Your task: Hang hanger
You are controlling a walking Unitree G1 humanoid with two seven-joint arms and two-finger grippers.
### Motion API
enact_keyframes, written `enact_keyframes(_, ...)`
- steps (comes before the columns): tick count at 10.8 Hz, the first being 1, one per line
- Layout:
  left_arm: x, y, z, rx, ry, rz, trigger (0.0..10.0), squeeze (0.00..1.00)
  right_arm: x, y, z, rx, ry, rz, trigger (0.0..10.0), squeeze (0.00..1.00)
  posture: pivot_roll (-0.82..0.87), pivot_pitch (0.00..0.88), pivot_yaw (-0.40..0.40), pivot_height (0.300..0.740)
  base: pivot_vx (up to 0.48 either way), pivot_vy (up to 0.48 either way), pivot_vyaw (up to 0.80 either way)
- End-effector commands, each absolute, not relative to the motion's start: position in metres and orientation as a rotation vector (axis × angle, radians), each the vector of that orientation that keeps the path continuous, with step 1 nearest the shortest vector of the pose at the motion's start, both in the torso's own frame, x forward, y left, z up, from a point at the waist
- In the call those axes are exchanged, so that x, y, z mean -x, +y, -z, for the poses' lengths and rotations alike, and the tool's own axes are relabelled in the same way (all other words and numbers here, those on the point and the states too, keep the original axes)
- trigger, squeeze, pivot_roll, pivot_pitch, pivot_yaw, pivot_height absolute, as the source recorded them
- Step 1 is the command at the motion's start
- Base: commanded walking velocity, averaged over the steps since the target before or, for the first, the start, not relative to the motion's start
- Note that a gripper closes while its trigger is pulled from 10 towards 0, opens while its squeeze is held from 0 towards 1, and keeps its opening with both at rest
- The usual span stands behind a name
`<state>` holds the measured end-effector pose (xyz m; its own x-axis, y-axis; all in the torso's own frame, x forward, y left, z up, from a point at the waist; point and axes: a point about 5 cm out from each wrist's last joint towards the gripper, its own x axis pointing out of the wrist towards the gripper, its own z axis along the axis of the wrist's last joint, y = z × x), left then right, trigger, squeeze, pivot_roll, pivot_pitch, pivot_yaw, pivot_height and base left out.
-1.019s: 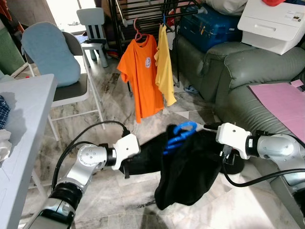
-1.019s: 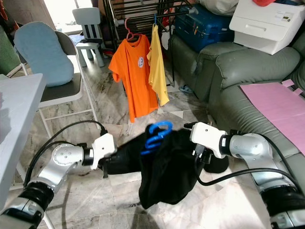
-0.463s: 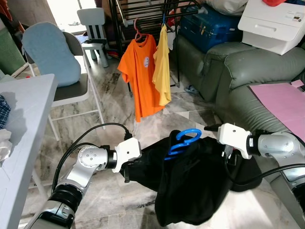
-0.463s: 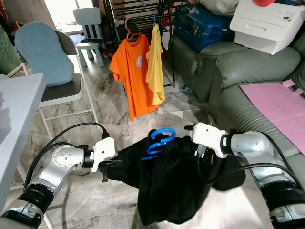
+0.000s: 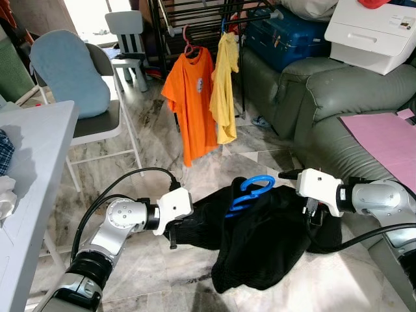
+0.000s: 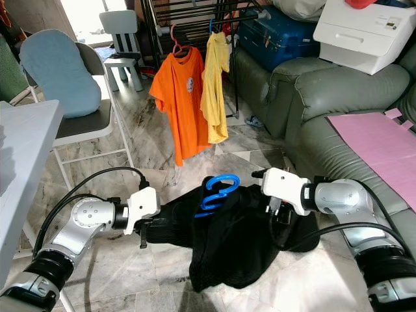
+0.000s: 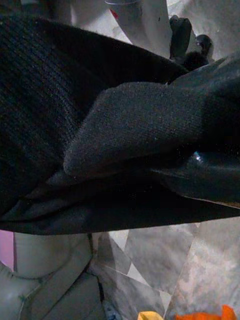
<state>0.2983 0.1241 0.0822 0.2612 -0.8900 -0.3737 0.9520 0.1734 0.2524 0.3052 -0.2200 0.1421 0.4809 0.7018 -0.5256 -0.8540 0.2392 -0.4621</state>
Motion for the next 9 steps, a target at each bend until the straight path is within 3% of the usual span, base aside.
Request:
enact_keyframes(1,-0.300,0.125,-0.090,-0.487,0.115,1.314,0.0,0.00,-0.307,-0.219,-0.147,0.794,0.212,-1.091,6.7,0.00,-0.19,0.000,0.050,0.740,0.000,0.000,0.00)
enact_keyframes(5,-0.300,0.125,-0.090,-0.486,0.115,1.318,0.0,0.00,-0.307,-0.220,-0.146,0.792,0.219,-1.098,6.7,0.00,-0.19,0.000,0.050,0.740,0.000,0.000,0.00)
enact_keyframes(6,-0.300,0.125,-0.091,-0.477,0.111,1.316,0.0,0.00,-0.308,-0.226,-0.140,0.762,0.263,-1.098,0.9,0.00,-0.19,0.000,0.044,0.740,0.000,0.000,0.00)
enact_keyframes(7,-0.302,0.125,-0.092,-0.465,0.106,1.308,0.0,0.00,-0.308,-0.234,-0.131,0.717,0.336,-1.108,10.0,0.00,-0.19,0.000,0.043,0.740,0.000,0.000,0.00)
enact_keyframes(9,-0.302,0.125,-0.092,-0.464,0.104,1.312,0.0,0.00,-0.309,-0.231,-0.124,0.700,0.349,-1.117,10.0,0.00,-0.19,0.000,0.043,0.740,0.000,0.000,0.00)
